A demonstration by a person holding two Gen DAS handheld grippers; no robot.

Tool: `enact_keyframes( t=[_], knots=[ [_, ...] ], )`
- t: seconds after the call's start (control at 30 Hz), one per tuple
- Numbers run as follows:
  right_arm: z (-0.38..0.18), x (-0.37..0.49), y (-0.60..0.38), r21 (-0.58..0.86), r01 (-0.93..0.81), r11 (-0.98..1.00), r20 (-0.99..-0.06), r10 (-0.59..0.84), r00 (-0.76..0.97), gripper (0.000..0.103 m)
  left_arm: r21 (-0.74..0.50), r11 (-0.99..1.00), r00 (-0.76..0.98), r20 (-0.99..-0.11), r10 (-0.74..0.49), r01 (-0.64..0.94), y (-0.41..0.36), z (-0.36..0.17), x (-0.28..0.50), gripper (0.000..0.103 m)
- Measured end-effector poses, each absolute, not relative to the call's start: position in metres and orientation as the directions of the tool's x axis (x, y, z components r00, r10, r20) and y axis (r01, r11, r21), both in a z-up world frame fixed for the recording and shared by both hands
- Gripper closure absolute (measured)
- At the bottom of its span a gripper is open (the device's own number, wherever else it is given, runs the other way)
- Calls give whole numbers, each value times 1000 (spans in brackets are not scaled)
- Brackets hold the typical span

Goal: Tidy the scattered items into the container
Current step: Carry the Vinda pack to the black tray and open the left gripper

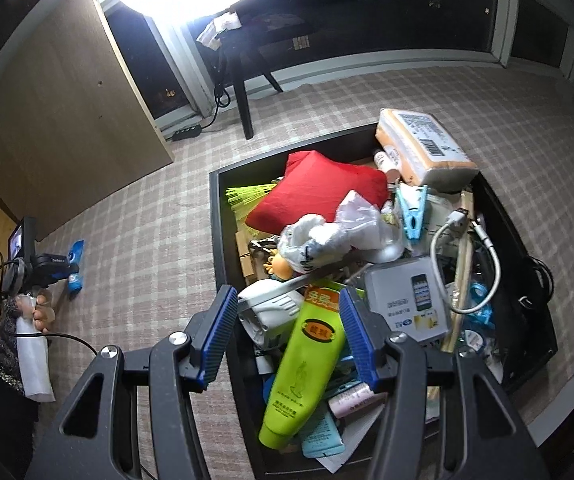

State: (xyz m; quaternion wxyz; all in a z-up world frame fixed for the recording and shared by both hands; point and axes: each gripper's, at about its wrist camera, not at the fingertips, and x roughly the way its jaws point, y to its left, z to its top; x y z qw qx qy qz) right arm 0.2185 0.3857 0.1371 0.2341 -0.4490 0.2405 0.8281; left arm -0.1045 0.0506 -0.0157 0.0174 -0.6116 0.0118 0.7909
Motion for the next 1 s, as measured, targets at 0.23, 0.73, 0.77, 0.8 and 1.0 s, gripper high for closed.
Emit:
enact_keyframes(
  t=[0.23,0.73,0.77,0.8,1.0],
  knots=[
    [145,244,395,175,-624,-762,-846,208,-491,51,-5,-996,-290,-957,31,-91,75,6,-68,95],
    [156,343,440,162,-720,-675,-841,287,-458,51,-143,-881,-283,-913,293,-451,272,86,43,95],
    [156,350,443,161,-727,-667,-841,293,-455,51,-158,-865,-264,-913,312,-476,284,91,43,95],
    [157,358,446,160,-734,-660,-841,298,-452,51,-175,-842,-241,-911,335,-509,302,94,57,95],
    [159,397,464,142,-767,-625,-842,331,-425,51,-185,-764,-198,-904,379,-618,376,106,114,95]
  ],
)
